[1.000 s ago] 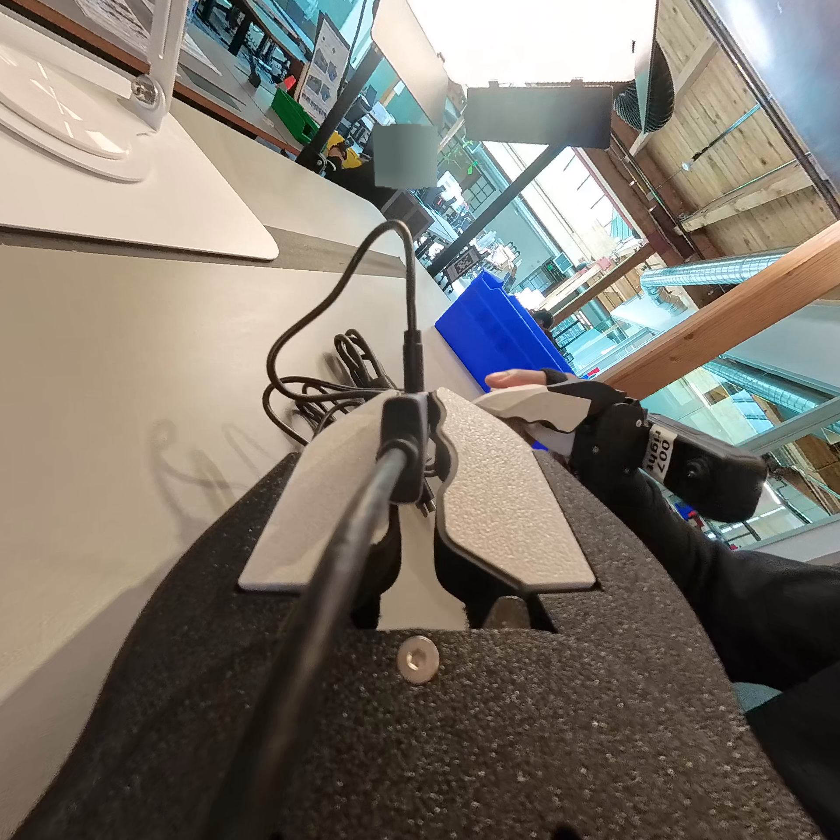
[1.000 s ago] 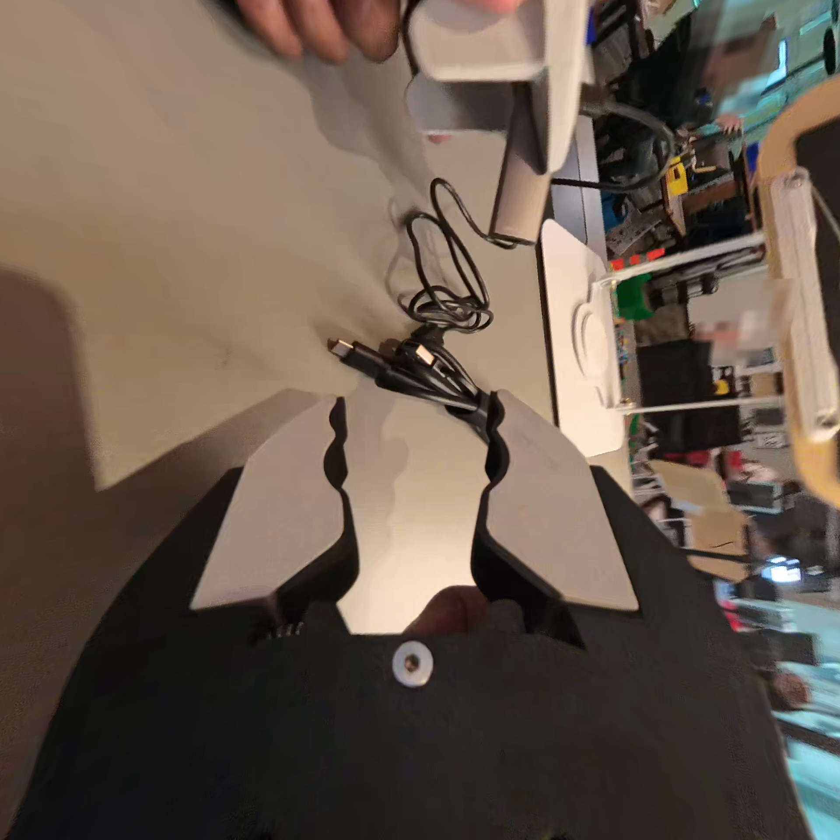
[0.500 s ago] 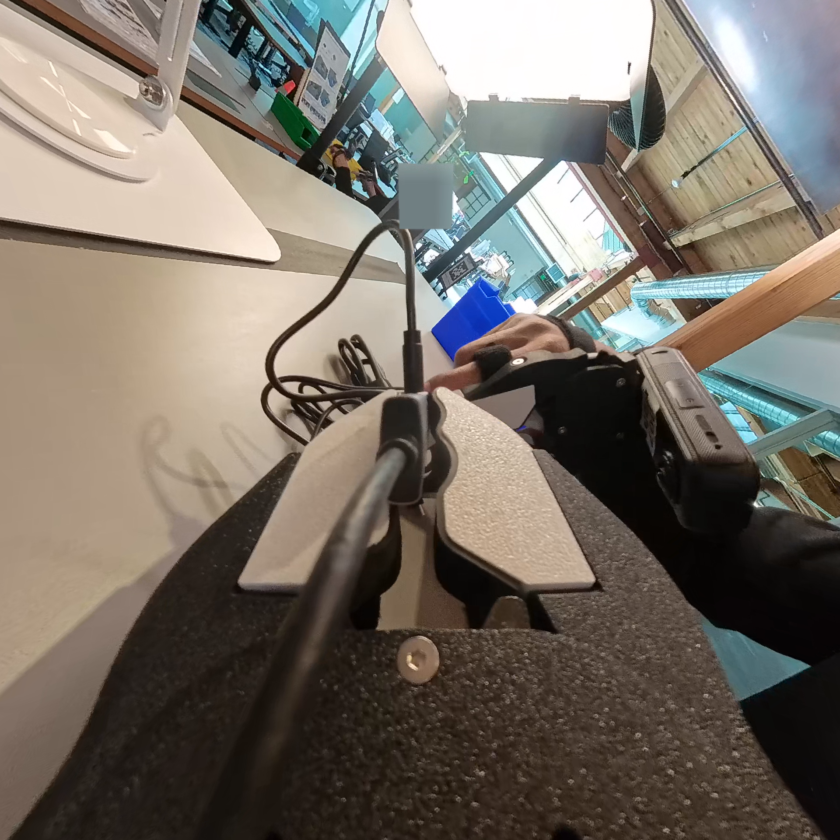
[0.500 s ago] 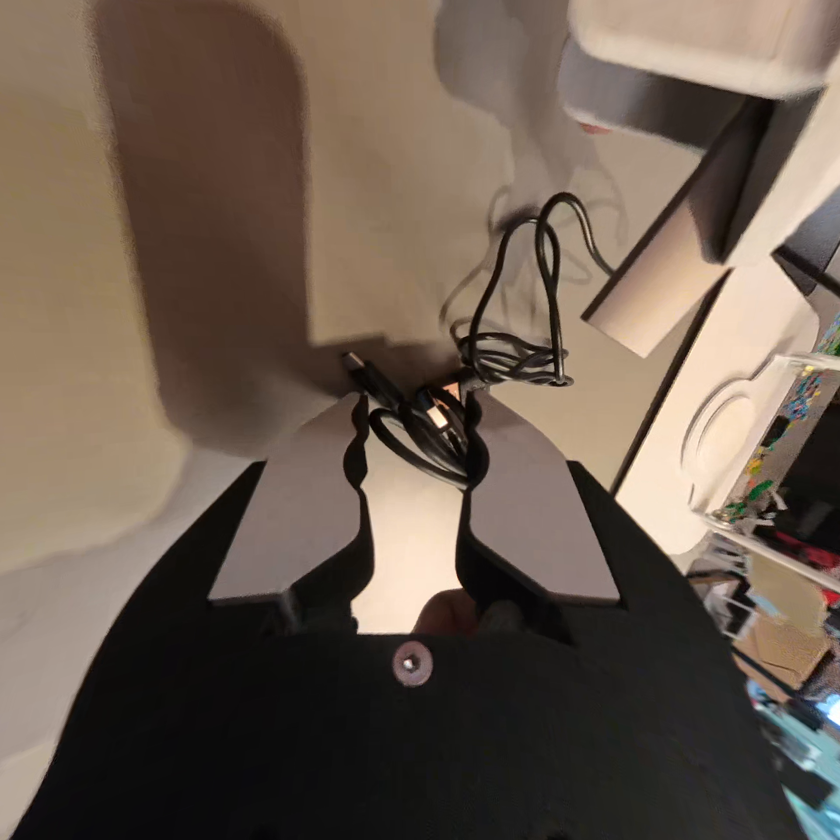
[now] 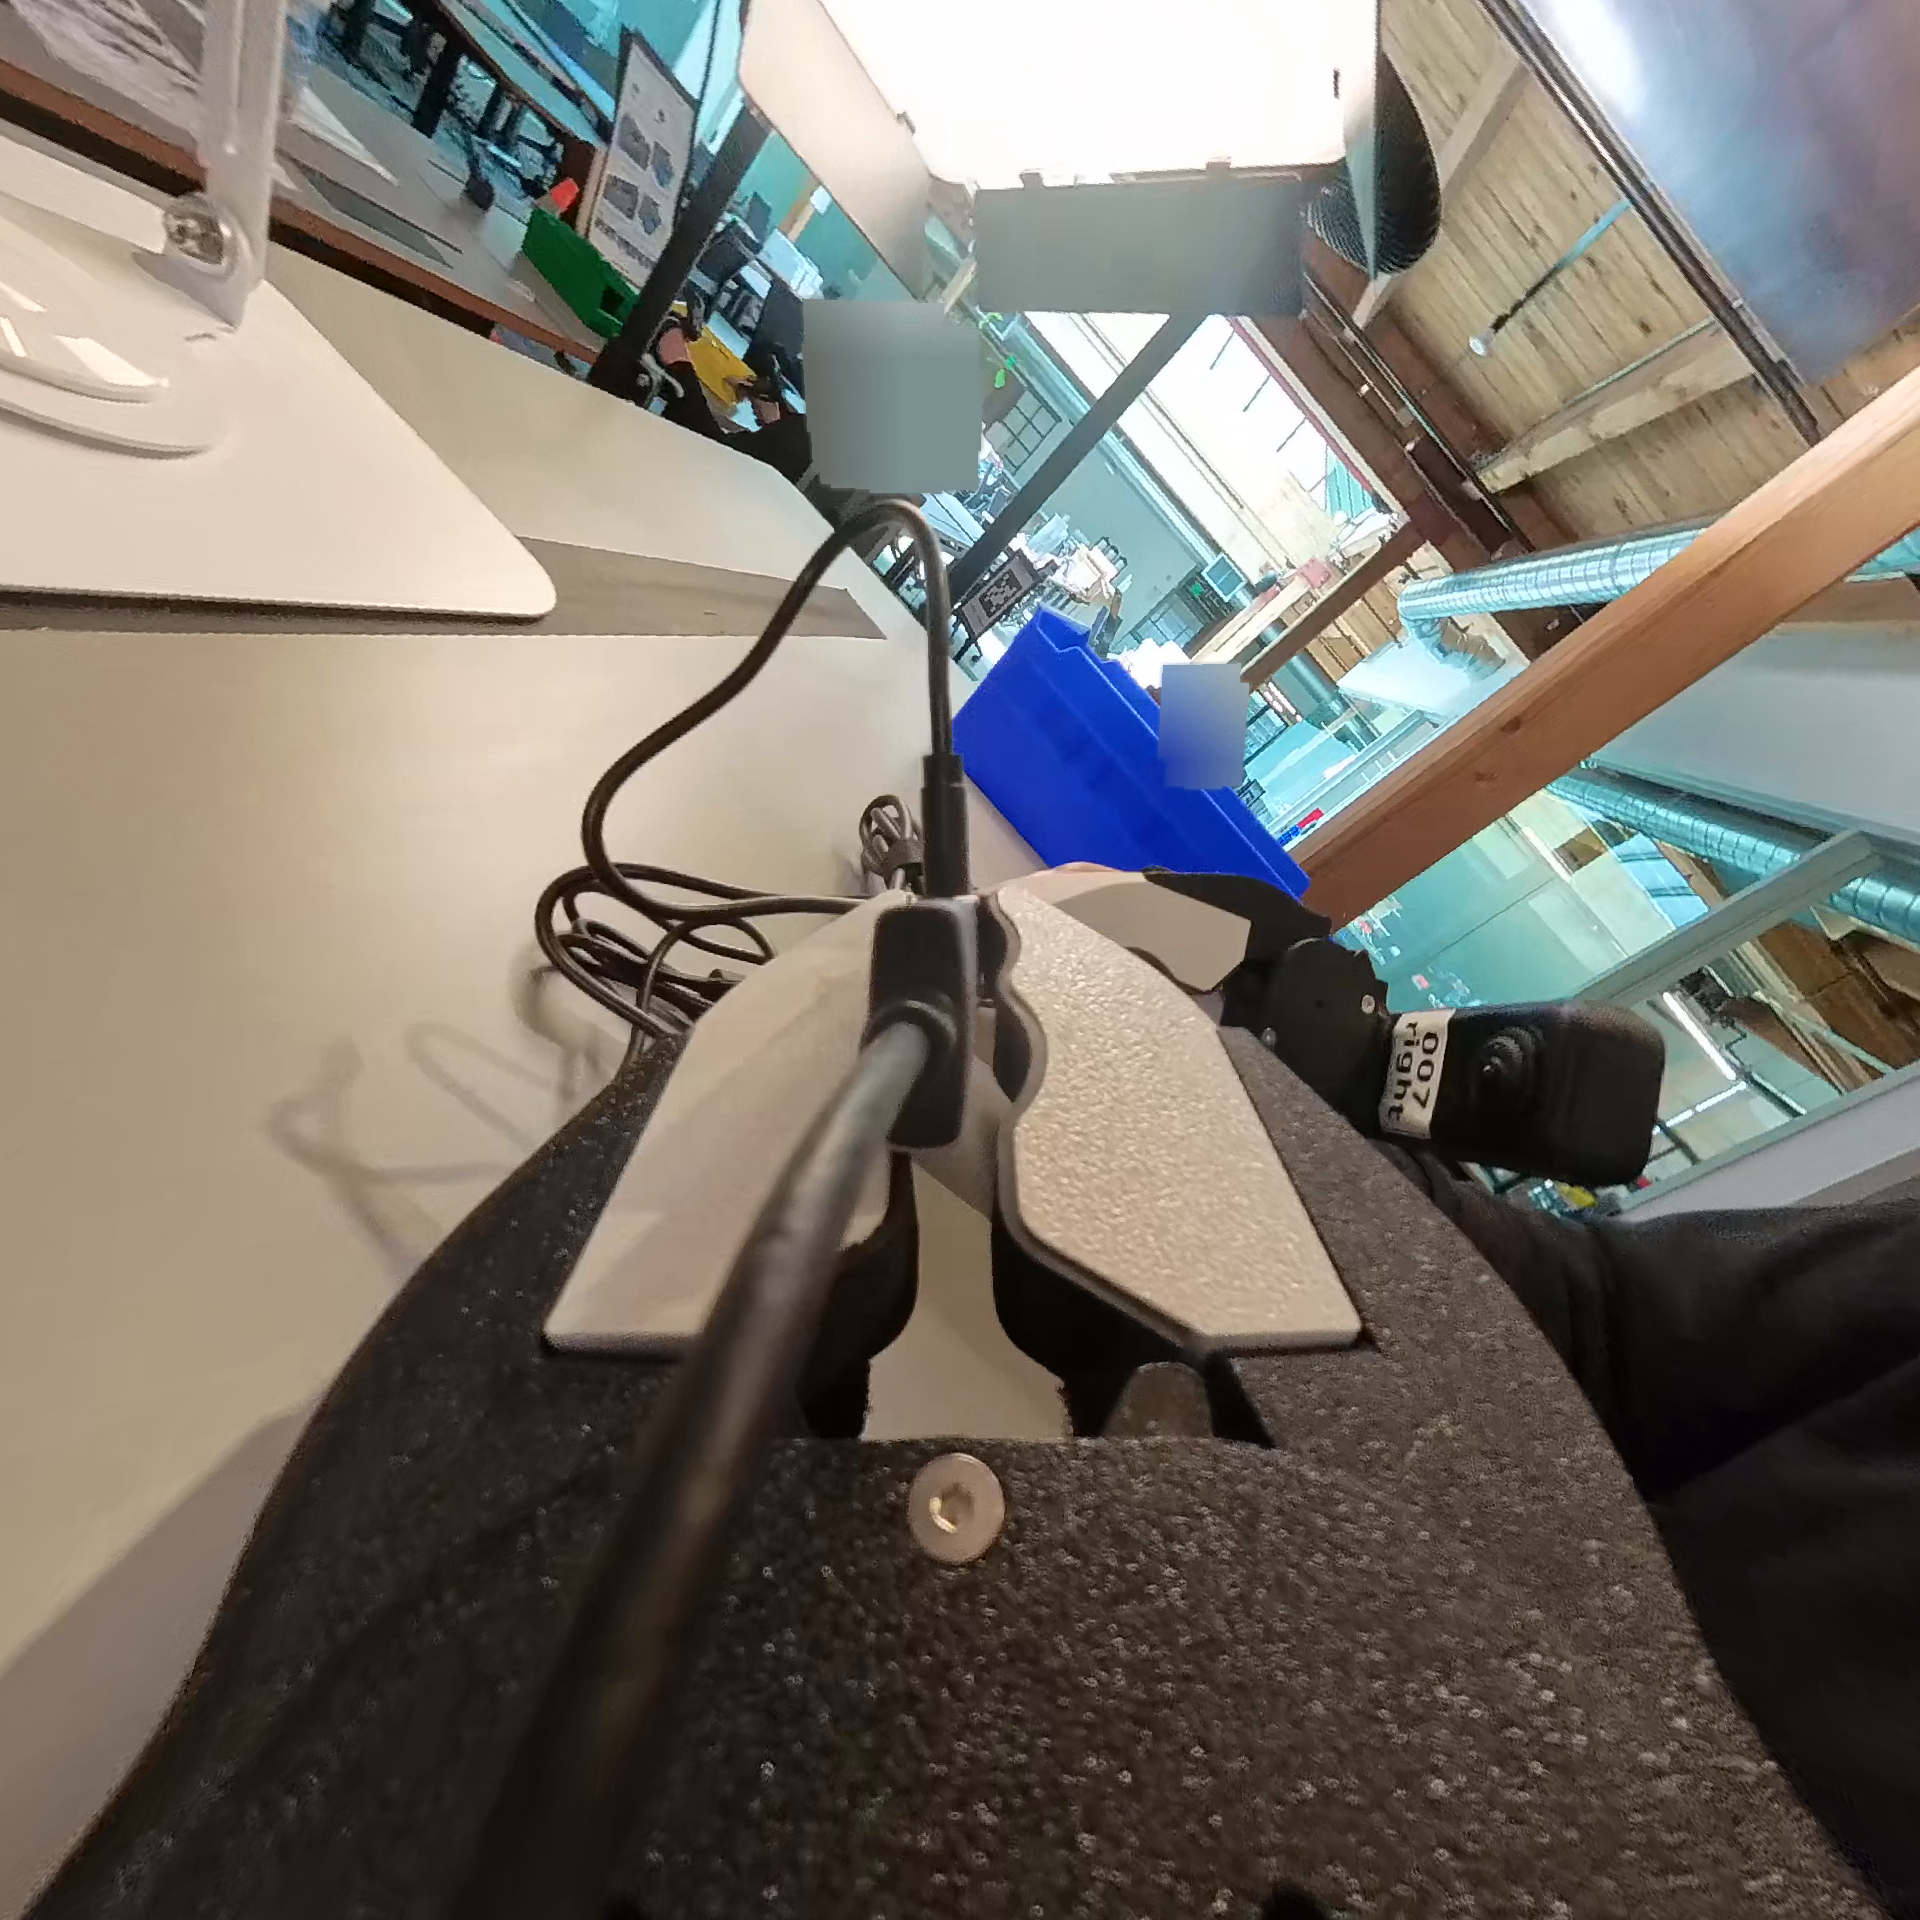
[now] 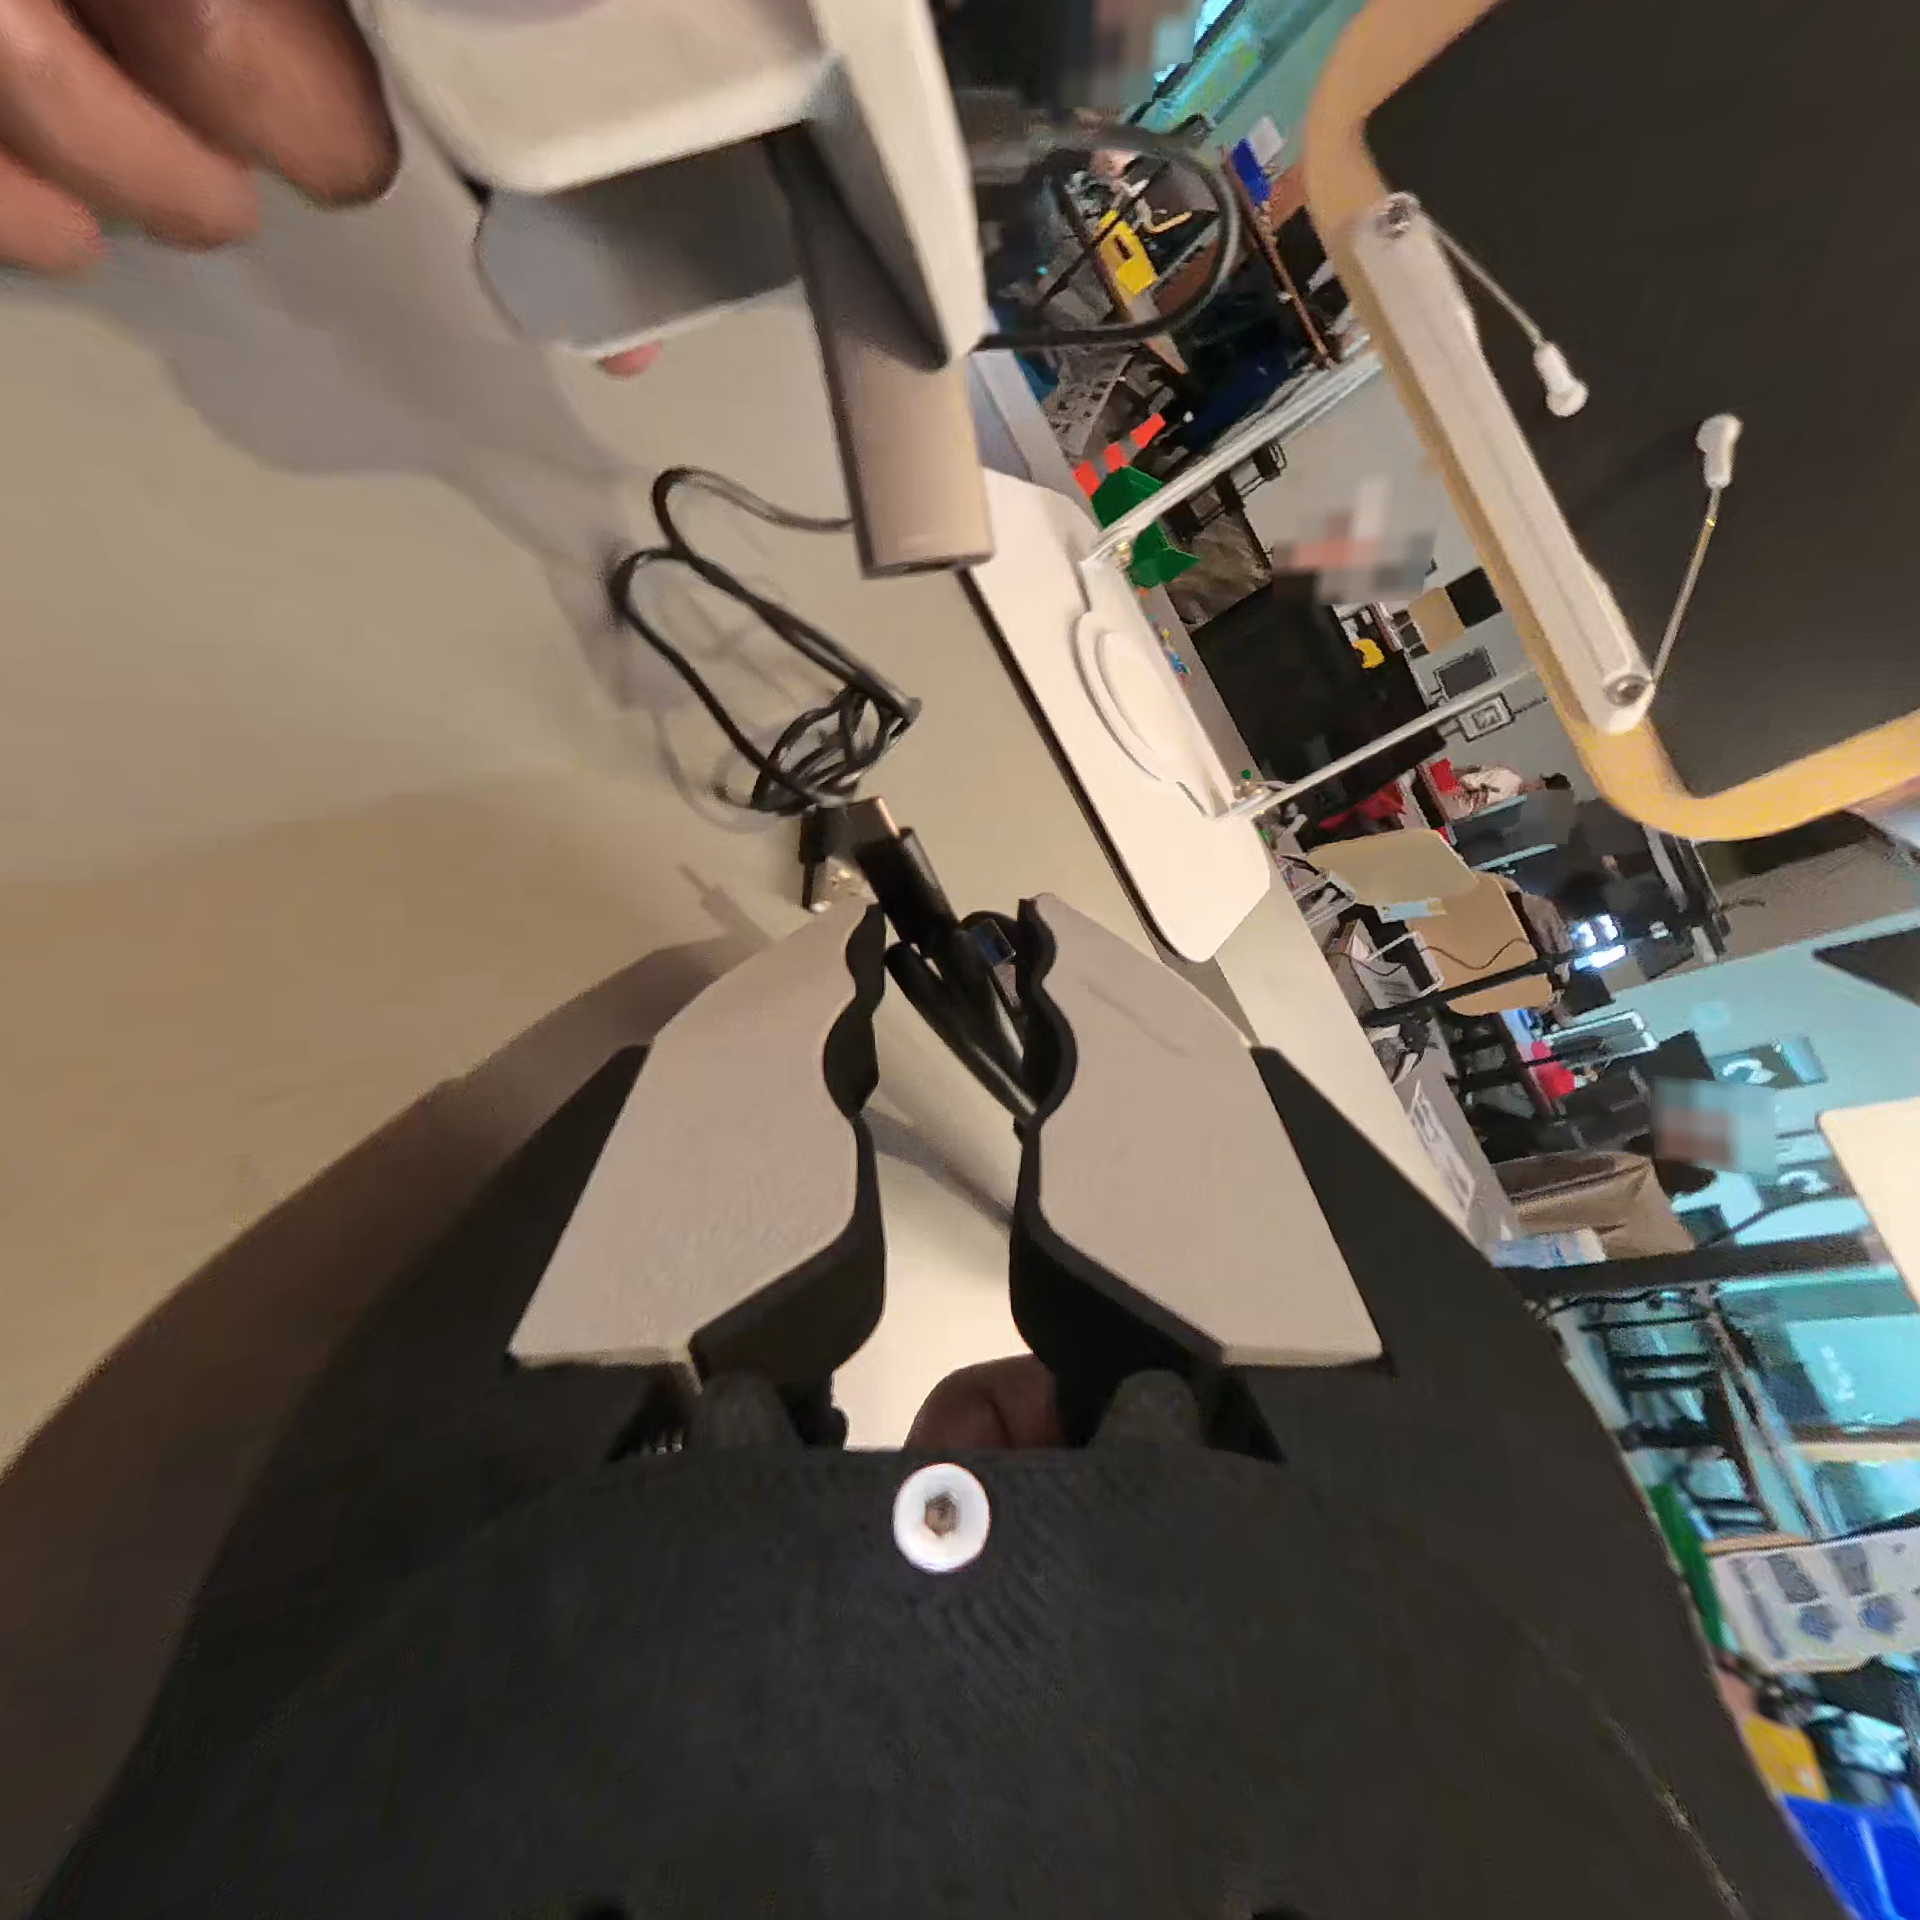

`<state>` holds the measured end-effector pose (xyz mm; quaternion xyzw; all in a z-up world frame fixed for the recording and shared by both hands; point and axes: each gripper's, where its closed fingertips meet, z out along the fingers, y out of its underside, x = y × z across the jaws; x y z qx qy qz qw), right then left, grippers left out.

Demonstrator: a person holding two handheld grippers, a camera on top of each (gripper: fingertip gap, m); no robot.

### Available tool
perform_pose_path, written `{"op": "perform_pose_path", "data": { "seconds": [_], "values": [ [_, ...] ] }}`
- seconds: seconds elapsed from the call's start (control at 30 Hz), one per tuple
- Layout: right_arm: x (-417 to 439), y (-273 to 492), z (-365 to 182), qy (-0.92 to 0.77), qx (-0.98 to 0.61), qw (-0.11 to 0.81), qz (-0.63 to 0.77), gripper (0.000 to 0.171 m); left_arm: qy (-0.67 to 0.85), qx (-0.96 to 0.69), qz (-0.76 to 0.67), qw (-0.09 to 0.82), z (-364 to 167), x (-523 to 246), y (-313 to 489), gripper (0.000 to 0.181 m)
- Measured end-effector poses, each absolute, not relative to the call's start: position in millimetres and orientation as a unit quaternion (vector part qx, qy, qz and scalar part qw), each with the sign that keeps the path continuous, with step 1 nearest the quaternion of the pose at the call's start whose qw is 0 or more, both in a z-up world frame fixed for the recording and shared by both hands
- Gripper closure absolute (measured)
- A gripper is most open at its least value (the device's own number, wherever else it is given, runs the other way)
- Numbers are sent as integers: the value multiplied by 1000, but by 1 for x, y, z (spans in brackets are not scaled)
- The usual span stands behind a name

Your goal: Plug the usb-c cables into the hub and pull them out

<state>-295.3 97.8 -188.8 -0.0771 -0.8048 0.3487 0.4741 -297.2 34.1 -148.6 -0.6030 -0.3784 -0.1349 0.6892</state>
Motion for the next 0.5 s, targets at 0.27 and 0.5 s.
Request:
{"op": "perform_pose_path", "data": {
  "seconds": [0.27,0.5],
  "values": [
    [-299,92,-171,-767,-110,490,400,148,-299,-618,-99,720,-133,-284,46,171],
    [-295,85,-167,-755,-92,507,406,148,-231,-581,-128,770,-112,-267,45,170]
  ]
}}
